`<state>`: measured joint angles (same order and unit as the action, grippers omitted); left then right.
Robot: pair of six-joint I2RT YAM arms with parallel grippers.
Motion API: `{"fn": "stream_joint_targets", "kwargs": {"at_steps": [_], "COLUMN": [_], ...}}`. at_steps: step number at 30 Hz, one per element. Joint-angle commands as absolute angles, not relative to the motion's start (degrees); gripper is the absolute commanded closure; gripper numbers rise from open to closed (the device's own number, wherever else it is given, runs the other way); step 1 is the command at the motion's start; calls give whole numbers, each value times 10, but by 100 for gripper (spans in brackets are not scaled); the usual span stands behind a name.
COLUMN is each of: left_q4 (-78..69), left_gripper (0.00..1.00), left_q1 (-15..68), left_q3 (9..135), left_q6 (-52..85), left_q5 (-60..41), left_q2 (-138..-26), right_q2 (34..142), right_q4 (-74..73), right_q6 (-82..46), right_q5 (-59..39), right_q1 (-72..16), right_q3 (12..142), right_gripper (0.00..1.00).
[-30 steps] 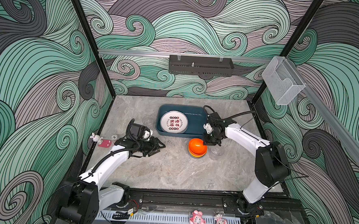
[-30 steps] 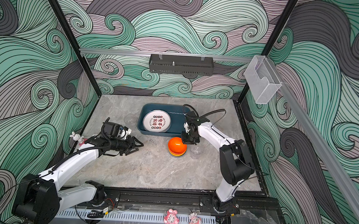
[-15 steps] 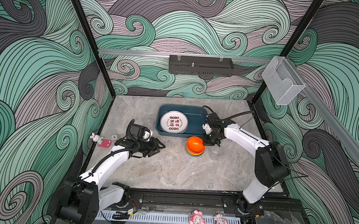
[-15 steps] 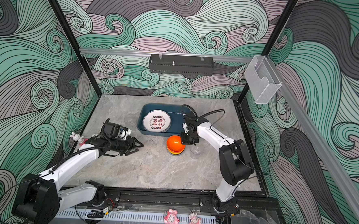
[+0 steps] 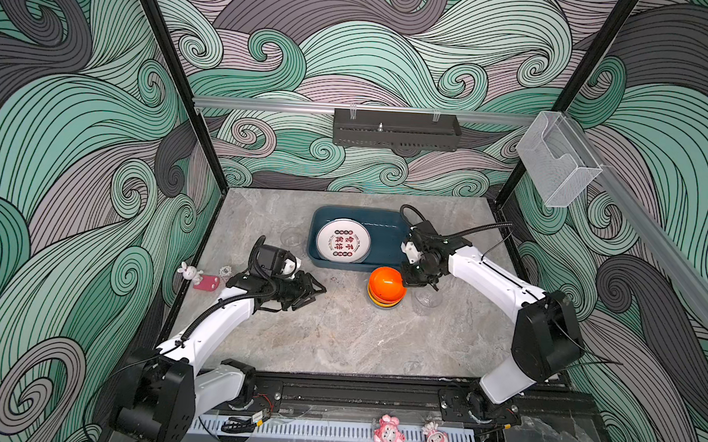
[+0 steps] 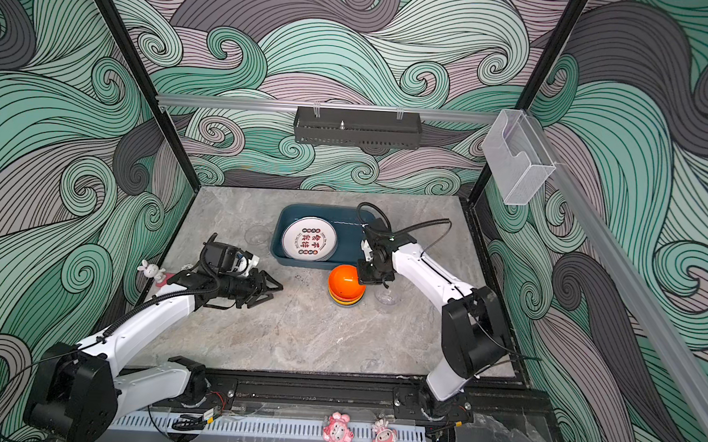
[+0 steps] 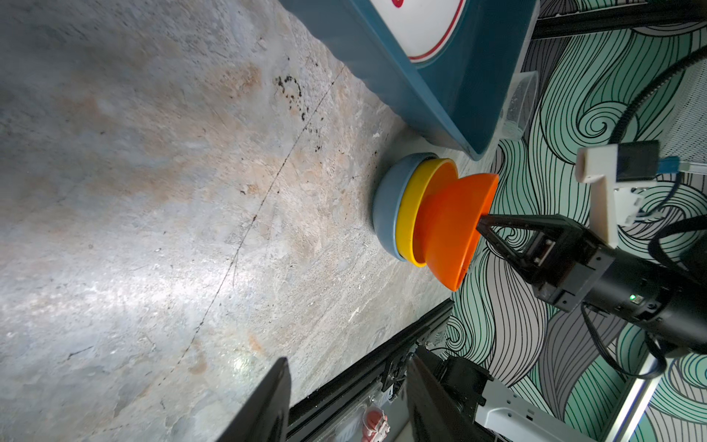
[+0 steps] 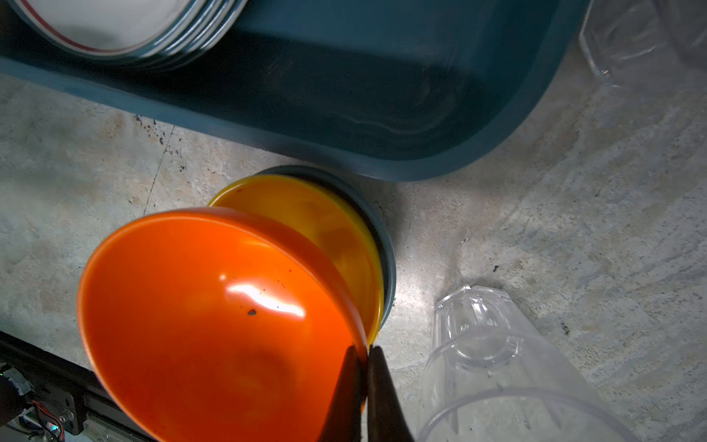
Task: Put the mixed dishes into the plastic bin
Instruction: 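Lift the orange bowl off the bowl stack with the right gripper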
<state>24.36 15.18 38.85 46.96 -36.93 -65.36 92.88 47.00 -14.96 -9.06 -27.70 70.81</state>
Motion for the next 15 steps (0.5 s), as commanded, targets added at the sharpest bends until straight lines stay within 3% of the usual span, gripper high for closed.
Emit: {"fn": "stream_joint_targets", "kwargs": {"at_steps": [1, 15], "left_q4": [238, 232], "left_gripper": [48, 45], "left_q1": [155, 156], "left_q3": [393, 406], "left_q6": [469, 470], "left_q5": [-376, -382], "left_q2": [-646, -635], "right_q2": [904, 936], "right_q4": [486, 524], "right_q6": [-144, -160], "right_q5": [-91, -82], "right_q1": [-279, -260], "right_q3": [730, 846], "right_gripper": [100, 100]}}
